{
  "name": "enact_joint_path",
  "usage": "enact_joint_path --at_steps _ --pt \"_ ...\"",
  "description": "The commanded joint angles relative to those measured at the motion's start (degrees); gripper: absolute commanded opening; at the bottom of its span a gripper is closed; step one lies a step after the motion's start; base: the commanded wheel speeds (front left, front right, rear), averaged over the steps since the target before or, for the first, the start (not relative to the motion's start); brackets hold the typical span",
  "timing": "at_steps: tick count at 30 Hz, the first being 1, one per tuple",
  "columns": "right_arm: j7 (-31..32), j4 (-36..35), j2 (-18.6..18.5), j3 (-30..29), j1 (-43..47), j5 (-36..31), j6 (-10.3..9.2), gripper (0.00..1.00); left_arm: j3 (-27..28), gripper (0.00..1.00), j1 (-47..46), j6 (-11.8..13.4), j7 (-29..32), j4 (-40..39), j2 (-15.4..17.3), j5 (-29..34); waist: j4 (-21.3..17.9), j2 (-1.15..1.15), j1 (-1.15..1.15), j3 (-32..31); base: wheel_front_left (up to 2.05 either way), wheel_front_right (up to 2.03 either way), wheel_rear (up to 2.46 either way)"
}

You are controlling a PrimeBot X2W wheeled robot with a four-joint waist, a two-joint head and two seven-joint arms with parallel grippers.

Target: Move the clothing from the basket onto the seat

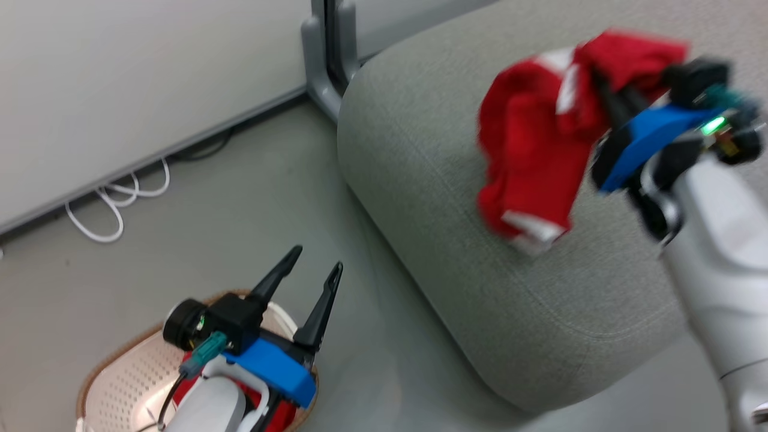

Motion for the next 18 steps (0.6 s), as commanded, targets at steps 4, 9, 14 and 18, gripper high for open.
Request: enact_joint_path --at_steps 4,9,14,18 --pt "0.5 -2.1 -5.4 -5.6 -5.6 1.1 -0.03 0.00 -2.1 1.00 -5.7 -0.2 0.0 -1.7 2.2 0.6 5.2 0.00 0.00 10.9 0.00 0.00 0.00" --pt "0.0 -3.2 -11.6 -13.3 -9.8 0.4 -0.02 0.00 -4.9 1.00 -12.3 -0.2 1.4 -5.1 4.8 1.4 8.5 0.00 0.00 20.0 0.00 0.00 0.00" --pt "-1.2 -1.9 -13.5 -19.4 -9.5 -0.7 -0.02 0.00 -6.4 1.00 -17.5 -0.2 2.3 -7.8 7.1 1.9 11.1 0.00 0.00 26.4 0.00 0.00 0.00" --pt "-2.4 0.6 -12.6 -21.4 -7.5 -1.3 -0.02 0.00 -7.6 1.00 -19.8 -0.2 2.9 -8.3 7.9 1.9 12.4 0.00 0.00 28.9 0.00 0.00 0.00"
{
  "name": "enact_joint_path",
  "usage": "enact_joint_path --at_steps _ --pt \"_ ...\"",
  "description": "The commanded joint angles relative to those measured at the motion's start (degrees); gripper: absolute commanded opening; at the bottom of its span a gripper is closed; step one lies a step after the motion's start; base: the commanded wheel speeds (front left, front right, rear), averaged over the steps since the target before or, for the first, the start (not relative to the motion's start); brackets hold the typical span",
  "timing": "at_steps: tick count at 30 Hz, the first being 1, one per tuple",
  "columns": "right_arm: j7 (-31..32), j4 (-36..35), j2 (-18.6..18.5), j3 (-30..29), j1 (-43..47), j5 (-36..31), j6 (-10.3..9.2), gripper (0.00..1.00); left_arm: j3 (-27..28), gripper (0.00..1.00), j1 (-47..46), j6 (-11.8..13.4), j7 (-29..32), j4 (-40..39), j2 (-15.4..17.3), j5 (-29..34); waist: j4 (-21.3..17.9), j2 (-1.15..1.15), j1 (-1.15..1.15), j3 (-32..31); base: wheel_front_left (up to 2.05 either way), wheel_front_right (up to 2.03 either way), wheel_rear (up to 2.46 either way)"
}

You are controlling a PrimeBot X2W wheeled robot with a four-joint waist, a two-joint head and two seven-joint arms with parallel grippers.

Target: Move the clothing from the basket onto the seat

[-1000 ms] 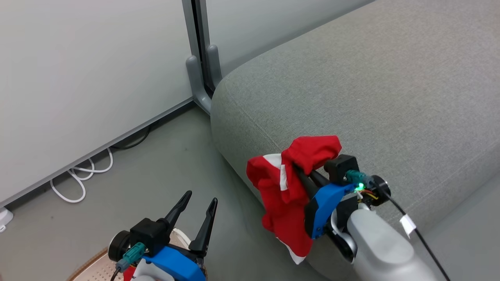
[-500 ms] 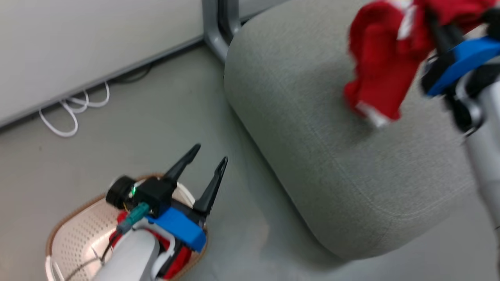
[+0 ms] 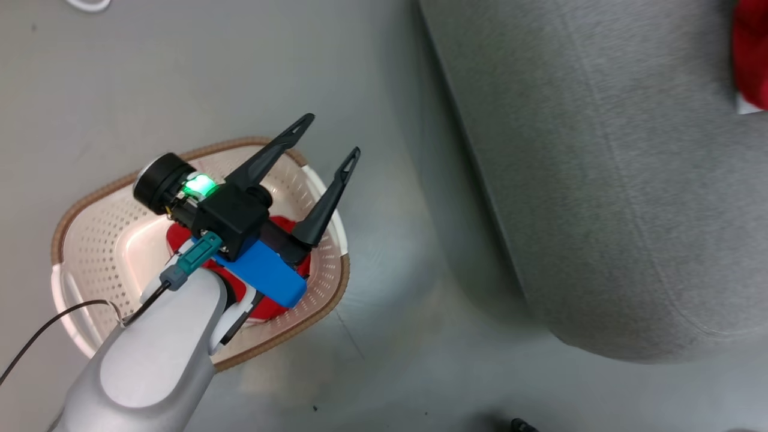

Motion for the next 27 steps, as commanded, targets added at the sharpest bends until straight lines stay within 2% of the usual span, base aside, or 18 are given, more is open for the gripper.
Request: enact_joint_path --at_steps 1,9,10,11,12,13,14,20,27 --pt "-0.4 0.8 0.5 -0.5 0.9 -0.3 -0.03 0.00 -0.1 1.00 -1.1 -0.2 0.0 -0.1 0.3 0.1 3.1 0.00 -0.02 3.6 0.00 0.00 0.00" --pt "-2.8 5.9 2.1 -1.3 2.1 -2.1 -0.03 0.00 -1.7 1.00 -1.1 -0.2 -1.3 2.4 -0.7 -0.8 3.7 0.00 -0.02 1.4 0.00 0.00 0.00" --pt "-3.2 6.2 2.1 -0.9 2.3 -2.6 -0.02 0.04 -1.8 1.00 -0.8 -0.2 -1.6 3.0 -0.9 -1.0 3.7 0.00 -0.02 0.8 0.00 0.00 0.00" --pt "-3.3 6.4 2.0 -0.7 2.7 -2.9 -0.03 0.19 -2.0 1.00 -0.4 -0.2 -1.8 3.5 -1.1 -1.2 3.8 0.00 -0.02 0.0 0.00 0.00 0.00" --pt "-3.7 6.6 1.9 -0.3 3.2 -3.3 -0.02 0.38 -2.1 1.00 0.0 -0.2 -2.0 4.0 -1.5 -1.5 3.9 0.00 -0.02 -0.9 0.00 0.00 0.00" --pt "-4.0 6.7 1.8 0.0 3.7 -3.5 -0.03 0.65 -2.2 1.00 0.4 -0.2 -2.3 4.6 -1.9 -1.8 4.1 0.00 -0.02 -2.0 0.00 0.00 0.00" --pt "-4.5 6.7 1.6 0.1 4.1 -3.7 -0.03 1.00 -2.1 1.00 0.8 -0.2 -2.5 5.2 -2.3 -2.2 4.3 0.00 -0.02 -3.2 0.00 0.00 0.00" --pt "-5.3 5.8 2.5 3.2 9.1 -5.2 -0.03 1.00 -0.7 1.00 5.0 -0.2 -3.0 8.7 -4.8 -4.1 5.2 0.00 -0.02 -11.6 0.00 0.00 0.00" --pt "-5.8 1.4 4.9 7.6 18.2 -4.2 -0.03 1.00 5.1 1.00 14.2 0.6 -3.1 8.8 -8.0 -4.7 6.7 0.00 -0.02 -22.9 0.00 0.00 0.00"
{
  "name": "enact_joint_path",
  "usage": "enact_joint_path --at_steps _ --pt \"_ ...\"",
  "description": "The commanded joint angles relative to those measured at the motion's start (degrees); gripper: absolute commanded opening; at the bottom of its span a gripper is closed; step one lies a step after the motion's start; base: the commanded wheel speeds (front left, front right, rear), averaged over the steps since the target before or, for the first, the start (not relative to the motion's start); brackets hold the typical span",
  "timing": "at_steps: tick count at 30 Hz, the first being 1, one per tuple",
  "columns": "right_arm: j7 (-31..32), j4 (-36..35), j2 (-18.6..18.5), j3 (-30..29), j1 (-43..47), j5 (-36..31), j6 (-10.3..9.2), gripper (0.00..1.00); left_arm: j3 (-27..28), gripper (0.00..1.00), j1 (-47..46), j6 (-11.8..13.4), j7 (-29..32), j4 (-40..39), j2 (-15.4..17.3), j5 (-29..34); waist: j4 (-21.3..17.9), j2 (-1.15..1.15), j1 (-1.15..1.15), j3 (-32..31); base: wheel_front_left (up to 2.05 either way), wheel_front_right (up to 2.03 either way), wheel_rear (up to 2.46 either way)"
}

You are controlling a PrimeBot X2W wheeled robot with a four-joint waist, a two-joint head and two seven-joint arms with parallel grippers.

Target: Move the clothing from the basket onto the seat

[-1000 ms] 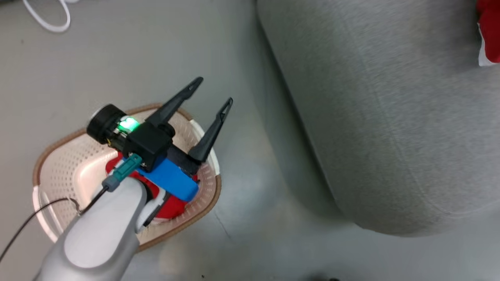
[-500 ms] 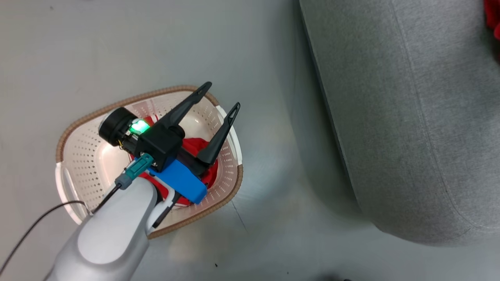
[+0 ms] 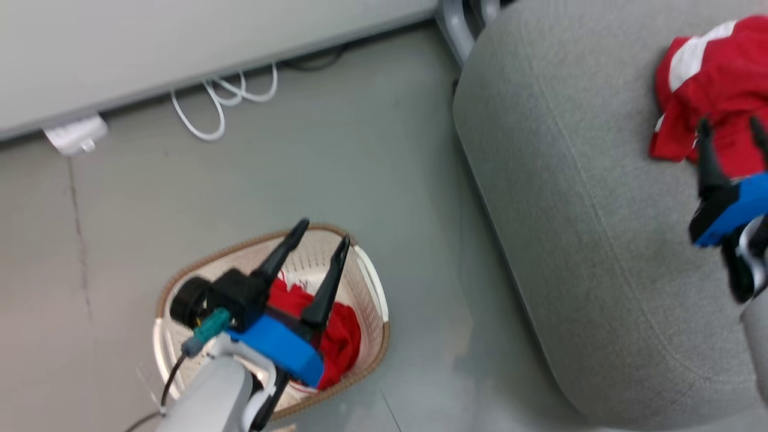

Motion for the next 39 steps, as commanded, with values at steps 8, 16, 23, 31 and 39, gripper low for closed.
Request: enact_joint_path --at_steps 8,16,23,31,39 --pt "0.0 -12.0 1.3 1.6 16.2 2.4 -0.02 1.00 6.0 1.00 10.4 0.1 -0.2 0.8 -2.4 1.5 4.7 0.00 0.01 -14.5 0.00 0.00 0.00" --pt "3.1 -29.8 6.1 -3.8 32.1 -0.8 -0.02 1.00 12.8 1.00 15.3 0.7 -0.2 0.7 -3.2 2.6 8.2 0.00 0.01 -18.3 0.00 0.00 0.00" --pt "4.8 -41.7 9.5 -5.2 41.5 -5.1 -0.03 1.00 17.2 1.00 17.7 1.0 -0.2 0.5 -3.8 3.7 10.5 0.00 0.01 -20.0 0.00 0.00 0.00" --pt "6.6 -48.6 13.8 -3.7 47.4 -6.4 -0.03 1.00 21.7 1.00 19.3 0.7 -0.2 0.0 -4.8 4.7 12.2 0.00 0.01 -20.7 0.00 0.00 0.00" --pt "7.0 -48.5 14.9 -1.8 47.1 -5.2 -0.03 1.00 24.9 1.00 20.4 0.4 -0.2 -0.5 -5.8 6.0 12.2 0.00 0.01 -20.5 0.00 0.00 0.00"
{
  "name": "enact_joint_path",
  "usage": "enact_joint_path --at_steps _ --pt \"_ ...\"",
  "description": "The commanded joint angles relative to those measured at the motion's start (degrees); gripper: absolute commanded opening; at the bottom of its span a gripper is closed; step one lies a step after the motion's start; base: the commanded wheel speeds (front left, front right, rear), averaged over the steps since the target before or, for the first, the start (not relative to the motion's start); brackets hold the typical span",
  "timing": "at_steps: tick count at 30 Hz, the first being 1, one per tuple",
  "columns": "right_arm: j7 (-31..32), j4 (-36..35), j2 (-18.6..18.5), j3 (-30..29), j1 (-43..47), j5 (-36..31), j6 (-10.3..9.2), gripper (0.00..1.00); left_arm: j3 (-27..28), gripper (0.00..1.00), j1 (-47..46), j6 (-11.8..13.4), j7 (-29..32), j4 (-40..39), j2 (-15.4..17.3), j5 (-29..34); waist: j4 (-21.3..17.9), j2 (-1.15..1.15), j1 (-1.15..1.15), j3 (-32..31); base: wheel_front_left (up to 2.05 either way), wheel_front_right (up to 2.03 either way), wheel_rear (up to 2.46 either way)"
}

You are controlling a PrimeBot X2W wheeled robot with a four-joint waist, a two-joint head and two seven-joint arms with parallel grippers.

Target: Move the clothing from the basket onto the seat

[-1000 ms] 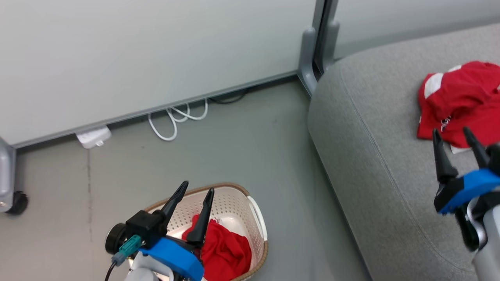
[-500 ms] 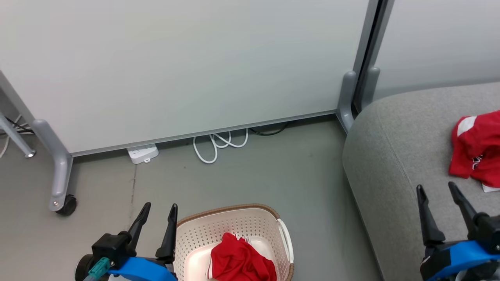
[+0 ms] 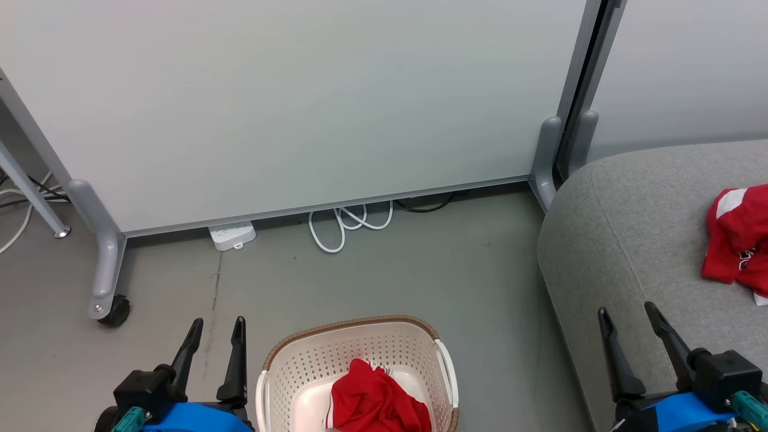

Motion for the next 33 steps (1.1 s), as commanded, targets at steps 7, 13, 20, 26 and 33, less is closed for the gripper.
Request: enact_joint_path --at_steps 7,13,20,26,33 --pt "-0.6 1.4 0.5 0.5 -1.1 0.9 -0.04 1.00 1.5 1.00 0.2 -0.5 -0.2 -0.1 -0.5 1.0 0.4 0.00 0.00 0.1 0.00 0.00 0.00" --pt "-1.2 2.6 0.1 0.9 -2.0 1.4 -0.04 1.00 1.8 1.00 -0.2 -0.8 -0.2 0.1 -0.7 1.9 0.6 0.00 0.00 0.3 0.00 0.00 0.00" --pt "-1.7 2.7 -0.2 2.2 -4.3 1.4 -0.03 1.00 1.9 1.00 -1.0 -1.0 -0.2 -0.6 -0.9 2.4 -0.6 0.00 0.00 4.0 0.00 0.00 0.00" --pt "-2.7 1.7 -0.5 3.6 -9.9 1.8 -0.03 1.00 1.5 1.00 -4.7 -1.0 -0.2 -1.3 -1.0 3.1 -3.1 0.00 0.00 13.0 0.00 0.00 0.00" --pt "-4.3 0.3 -0.8 5.4 -19.2 1.5 -0.03 1.00 1.0 1.00 -12.7 -1.2 -0.2 -1.0 0.1 4.7 -6.8 0.00 0.00 27.6 0.00 0.00 0.00"
